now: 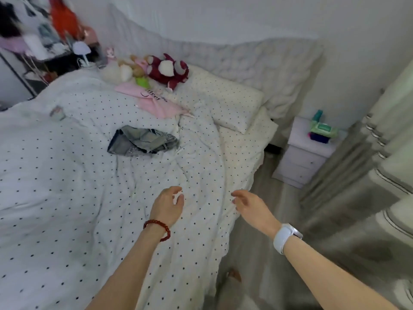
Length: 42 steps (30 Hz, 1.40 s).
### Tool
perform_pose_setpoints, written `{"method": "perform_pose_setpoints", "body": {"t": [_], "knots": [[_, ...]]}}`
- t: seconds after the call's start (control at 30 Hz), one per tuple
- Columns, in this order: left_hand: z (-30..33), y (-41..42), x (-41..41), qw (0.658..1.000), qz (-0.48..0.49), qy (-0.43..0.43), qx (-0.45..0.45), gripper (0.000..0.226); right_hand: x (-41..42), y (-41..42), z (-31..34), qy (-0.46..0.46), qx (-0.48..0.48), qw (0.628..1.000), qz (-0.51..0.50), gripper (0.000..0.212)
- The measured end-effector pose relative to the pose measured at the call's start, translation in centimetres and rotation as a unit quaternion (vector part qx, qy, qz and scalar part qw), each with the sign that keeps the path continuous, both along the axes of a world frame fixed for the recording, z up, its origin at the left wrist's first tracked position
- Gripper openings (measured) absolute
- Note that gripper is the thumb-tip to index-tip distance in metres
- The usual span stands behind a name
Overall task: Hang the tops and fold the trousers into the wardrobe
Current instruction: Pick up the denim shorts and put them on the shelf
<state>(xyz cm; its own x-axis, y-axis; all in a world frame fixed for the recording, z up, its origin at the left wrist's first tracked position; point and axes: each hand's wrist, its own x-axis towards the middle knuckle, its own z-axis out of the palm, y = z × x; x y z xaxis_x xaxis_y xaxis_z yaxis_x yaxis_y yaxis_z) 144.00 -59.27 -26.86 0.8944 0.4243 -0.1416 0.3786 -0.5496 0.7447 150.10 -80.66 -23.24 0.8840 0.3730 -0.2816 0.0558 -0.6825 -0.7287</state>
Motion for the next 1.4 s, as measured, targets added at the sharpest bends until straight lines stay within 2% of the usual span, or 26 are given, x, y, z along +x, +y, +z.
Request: {"method": "perform_pose_setpoints", "body": {"t": [0.1, 0.2, 0.4, 0.53, 0.67, 0.73, 0.8, 0.87, 0.93, 1.03, 1.1, 1.17, 1.23, 1.3, 1.4], "knots": [[-2.2, 2.7, 7.7, 0.997, 0.065, 0.036, 0.009, 0.034, 10.4, 2.7, -1.8, 0.011, -0.011, 0.998, 0.058, 0.028], [-4.2, 5.1, 13.7, 0.992, 0.089, 0.074, 0.041, 0.039, 17.8, 5.9, -2.9, 0.014, -0.026, 0.995, 0.094, 0.027], [-8.0, 10.8, 24.9, 0.968, 0.034, 0.169, 0.183, 0.047, 28.6, 13.2, -7.2, 0.016, -0.072, 0.980, 0.185, 0.029], [-12.0, 15.3, 33.5, 0.931, -0.027, 0.210, 0.298, 0.050, 35.7, 18.0, -11.8, -0.023, -0.112, 0.962, 0.250, 0.035], [-16.4, 19.4, 39.6, 0.879, -0.110, 0.253, 0.389, 0.060, 40.8, 21.7, -16.5, -0.071, -0.163, 0.930, 0.322, 0.041], [-18.0, 21.0, 41.0, 0.840, -0.156, 0.288, 0.433, 0.060, 42.2, 22.8, -18.2, -0.079, -0.190, 0.913, 0.354, 0.043], [-19.3, 22.5, 42.0, 0.825, -0.170, 0.287, 0.456, 0.052, 43.1, 23.6, -19.7, -0.071, -0.209, 0.901, 0.374, 0.045], [-20.1, 23.4, 42.8, 0.844, -0.166, 0.228, 0.456, 0.037, 43.8, 24.4, -20.6, -0.044, -0.208, 0.901, 0.378, 0.046], [-19.5, 24.1, 43.5, 0.879, -0.130, 0.153, 0.432, 0.017, 44.5, 25.3, -20.9, -0.018, -0.187, 0.908, 0.375, 0.048], [-16.8, 24.9, 43.4, 0.947, -0.003, 0.070, 0.312, 0.013, 45.2, 27.0, -20.0, 0.026, -0.128, 0.927, 0.352, 0.061], [-13.9, 25.4, 42.8, 0.966, 0.098, 0.019, 0.237, 0.005, 45.6, 28.4, -18.7, 0.065, -0.073, 0.943, 0.319, 0.076], [-10.5, 26.3, 41.4, 0.965, 0.188, -0.007, 0.181, 0.013, 45.8, 30.1, -16.5, 0.091, -0.025, 0.943, 0.320, 0.089], [-6.9, 26.8, 39.6, 0.954, 0.262, -0.051, 0.138, 0.013, 45.8, 31.6, -14.0, 0.095, -0.007, 0.924, 0.371, 0.099], [-3.1, 26.9, 37.7, 0.933, 0.330, -0.104, 0.105, 0.011, 45.5, 32.7, -11.8, 0.078, -0.010, 0.897, 0.434, 0.105], [2.9, 25.7, 34.5, 0.910, 0.375, -0.168, 0.044, 0.006, 44.7, 33.5, -8.6, 0.022, -0.015, 0.864, 0.503, 0.109]]}}
